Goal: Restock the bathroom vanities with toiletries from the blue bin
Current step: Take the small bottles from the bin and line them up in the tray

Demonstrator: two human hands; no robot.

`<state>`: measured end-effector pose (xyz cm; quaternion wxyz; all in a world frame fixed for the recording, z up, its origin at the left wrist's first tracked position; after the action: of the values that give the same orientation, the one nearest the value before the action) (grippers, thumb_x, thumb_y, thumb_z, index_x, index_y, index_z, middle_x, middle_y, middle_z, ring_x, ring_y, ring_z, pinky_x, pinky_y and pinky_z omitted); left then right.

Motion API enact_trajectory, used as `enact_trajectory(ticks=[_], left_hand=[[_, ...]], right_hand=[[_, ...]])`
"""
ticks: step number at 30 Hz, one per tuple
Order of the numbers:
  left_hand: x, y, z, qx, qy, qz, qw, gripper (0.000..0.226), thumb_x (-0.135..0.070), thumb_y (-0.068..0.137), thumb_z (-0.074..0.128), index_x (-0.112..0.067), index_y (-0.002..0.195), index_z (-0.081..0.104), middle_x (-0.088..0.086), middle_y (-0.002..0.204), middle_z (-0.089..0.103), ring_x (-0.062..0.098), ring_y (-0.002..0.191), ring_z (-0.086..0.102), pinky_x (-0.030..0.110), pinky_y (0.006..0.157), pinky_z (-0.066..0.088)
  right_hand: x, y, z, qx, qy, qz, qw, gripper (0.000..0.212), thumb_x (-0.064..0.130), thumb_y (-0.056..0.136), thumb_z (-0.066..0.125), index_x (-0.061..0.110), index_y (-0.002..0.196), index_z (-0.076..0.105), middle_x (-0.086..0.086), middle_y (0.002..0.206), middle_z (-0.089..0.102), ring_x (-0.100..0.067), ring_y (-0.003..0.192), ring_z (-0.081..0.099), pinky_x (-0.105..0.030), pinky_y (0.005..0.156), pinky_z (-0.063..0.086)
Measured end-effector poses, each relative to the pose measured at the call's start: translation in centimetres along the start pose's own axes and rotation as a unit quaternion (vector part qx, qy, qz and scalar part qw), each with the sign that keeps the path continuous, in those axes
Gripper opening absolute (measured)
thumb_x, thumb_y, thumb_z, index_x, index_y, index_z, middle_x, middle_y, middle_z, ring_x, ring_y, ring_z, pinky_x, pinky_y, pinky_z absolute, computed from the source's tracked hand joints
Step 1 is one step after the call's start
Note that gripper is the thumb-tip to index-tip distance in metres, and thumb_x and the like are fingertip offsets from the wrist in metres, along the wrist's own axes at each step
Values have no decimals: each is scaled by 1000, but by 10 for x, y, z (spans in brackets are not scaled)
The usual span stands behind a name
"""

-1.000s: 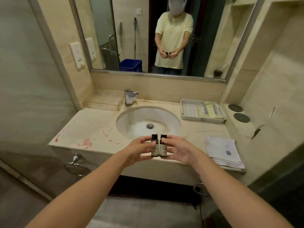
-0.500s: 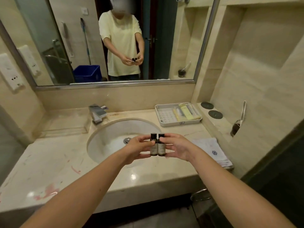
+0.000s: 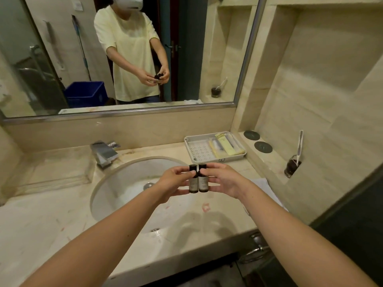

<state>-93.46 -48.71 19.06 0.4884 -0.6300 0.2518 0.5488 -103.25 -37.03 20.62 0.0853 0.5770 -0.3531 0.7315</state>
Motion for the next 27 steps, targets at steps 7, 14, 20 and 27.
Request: enact_trajectory(ticks=[7, 14, 20, 27], left_hand=[[-18, 62, 3, -14, 3, 5, 1000, 30, -26, 88, 71, -20, 116, 66, 4, 108, 73, 17, 100, 70, 29, 76, 57], [-37, 154, 1, -51, 12, -6, 999, 34, -21, 89, 70, -14, 121, 64, 10, 111, 71, 20, 100, 69, 29, 83, 55], [-41, 231, -10, -97, 41, -24, 994, 29, -14, 88, 70, -12, 117, 65, 4, 98, 69, 12, 85, 67, 21, 68, 53], [-29, 308, -37, -134, 118, -35, 983, 25, -9, 86, 70, -11, 111, 69, 3, 90, 68, 11, 79, 64, 25, 73, 52]], right_hand=[[26, 57, -33, 11, -31, 4, 999, 31, 16, 87, 72, 17, 117, 67, -3, 112, 73, -16, 101, 70, -29, 71, 56], [56, 144, -76, 21, -50, 6, 999, 30, 11, 87, 71, 16, 116, 65, -6, 110, 71, -17, 97, 69, -28, 74, 54], [66, 231, -105, 38, -73, 29, 996, 33, 10, 86, 73, 18, 116, 64, -3, 105, 71, -14, 97, 68, -25, 72, 54], [55, 321, -119, 56, -102, 43, 992, 26, 6, 83, 74, 23, 102, 68, 0, 97, 72, -13, 92, 69, -28, 72, 57]])
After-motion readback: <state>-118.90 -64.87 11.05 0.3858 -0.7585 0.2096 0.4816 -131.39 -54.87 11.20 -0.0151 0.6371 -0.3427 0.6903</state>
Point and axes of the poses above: each hand's wrist, its own y-axis towards the middle knuckle, its own z-axis out of the palm, x = y × z, the point moved 8 cm from there along y, towards the middle knuckle
